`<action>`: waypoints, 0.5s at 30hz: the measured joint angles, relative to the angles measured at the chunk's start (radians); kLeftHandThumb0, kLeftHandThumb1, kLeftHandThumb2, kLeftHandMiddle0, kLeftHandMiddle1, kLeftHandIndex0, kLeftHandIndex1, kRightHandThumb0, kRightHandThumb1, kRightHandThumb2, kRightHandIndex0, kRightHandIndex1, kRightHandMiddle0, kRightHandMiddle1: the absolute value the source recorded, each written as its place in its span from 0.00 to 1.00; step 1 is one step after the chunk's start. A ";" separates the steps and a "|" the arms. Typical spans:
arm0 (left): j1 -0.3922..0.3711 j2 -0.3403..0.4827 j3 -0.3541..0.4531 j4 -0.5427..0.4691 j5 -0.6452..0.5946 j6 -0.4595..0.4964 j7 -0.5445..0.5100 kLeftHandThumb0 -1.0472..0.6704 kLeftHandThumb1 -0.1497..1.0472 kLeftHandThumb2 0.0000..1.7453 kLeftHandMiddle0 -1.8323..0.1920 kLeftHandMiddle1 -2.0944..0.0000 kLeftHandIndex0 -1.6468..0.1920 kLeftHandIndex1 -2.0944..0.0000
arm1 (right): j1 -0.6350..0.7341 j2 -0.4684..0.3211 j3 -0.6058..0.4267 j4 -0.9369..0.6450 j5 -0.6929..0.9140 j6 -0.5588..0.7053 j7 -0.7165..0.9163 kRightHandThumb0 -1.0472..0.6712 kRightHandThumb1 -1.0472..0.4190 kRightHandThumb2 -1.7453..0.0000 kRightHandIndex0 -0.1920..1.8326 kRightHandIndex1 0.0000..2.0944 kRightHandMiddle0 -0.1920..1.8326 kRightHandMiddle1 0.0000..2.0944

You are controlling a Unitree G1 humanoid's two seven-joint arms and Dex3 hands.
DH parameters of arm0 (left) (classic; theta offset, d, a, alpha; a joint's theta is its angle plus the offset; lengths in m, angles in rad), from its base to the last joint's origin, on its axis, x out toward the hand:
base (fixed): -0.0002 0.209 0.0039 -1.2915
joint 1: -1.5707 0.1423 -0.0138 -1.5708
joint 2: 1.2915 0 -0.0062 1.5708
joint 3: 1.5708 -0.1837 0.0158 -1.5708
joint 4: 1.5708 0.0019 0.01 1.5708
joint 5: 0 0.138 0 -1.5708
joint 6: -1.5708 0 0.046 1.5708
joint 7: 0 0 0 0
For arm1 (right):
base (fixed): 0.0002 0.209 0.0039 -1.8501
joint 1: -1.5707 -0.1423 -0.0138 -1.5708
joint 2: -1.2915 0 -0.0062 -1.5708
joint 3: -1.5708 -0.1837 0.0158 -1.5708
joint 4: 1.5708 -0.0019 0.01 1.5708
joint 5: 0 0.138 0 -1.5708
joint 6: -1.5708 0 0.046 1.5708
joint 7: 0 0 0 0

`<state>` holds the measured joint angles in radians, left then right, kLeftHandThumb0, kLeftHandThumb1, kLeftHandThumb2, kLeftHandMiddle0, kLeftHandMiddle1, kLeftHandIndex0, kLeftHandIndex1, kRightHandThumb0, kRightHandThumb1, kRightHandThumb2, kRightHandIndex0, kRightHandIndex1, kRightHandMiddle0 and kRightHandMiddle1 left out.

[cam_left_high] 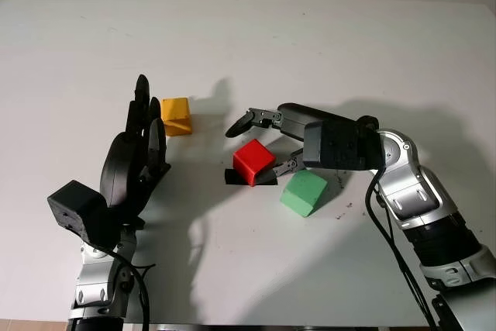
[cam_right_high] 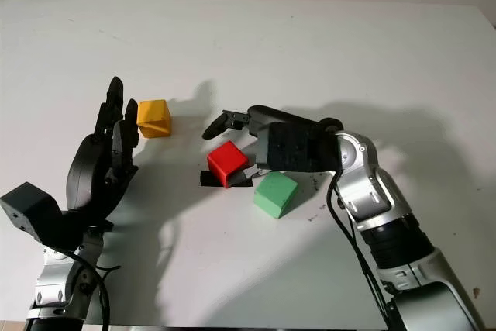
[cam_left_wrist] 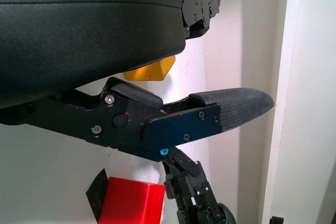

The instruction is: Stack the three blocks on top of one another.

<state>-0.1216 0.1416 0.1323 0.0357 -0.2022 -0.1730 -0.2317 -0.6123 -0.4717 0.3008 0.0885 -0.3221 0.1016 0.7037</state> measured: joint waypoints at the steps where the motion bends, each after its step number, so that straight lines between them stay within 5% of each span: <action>1: 0.000 0.000 0.000 0.000 0.000 -0.001 -0.001 0.17 1.00 0.37 1.00 1.00 1.00 1.00 | -0.001 -0.002 0.000 0.000 -0.001 0.000 0.004 0.28 0.12 0.97 0.07 0.01 0.14 0.18; 9: 0.000 0.000 0.000 0.000 0.000 -0.004 0.001 0.17 1.00 0.37 1.00 1.00 1.00 1.00 | -0.013 -0.008 -0.001 0.000 0.013 -0.012 0.014 0.24 0.13 0.97 0.06 0.01 0.14 0.16; 15: 0.000 0.000 0.000 0.000 0.001 0.006 0.013 0.16 1.00 0.36 1.00 1.00 1.00 1.00 | -0.052 -0.010 -0.043 0.000 0.073 0.002 0.036 0.16 0.06 0.96 0.01 0.01 0.05 0.07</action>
<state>-0.1216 0.1415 0.1328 0.0353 -0.2009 -0.1671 -0.2185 -0.6643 -0.4820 0.2578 0.0889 -0.2491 0.1033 0.7400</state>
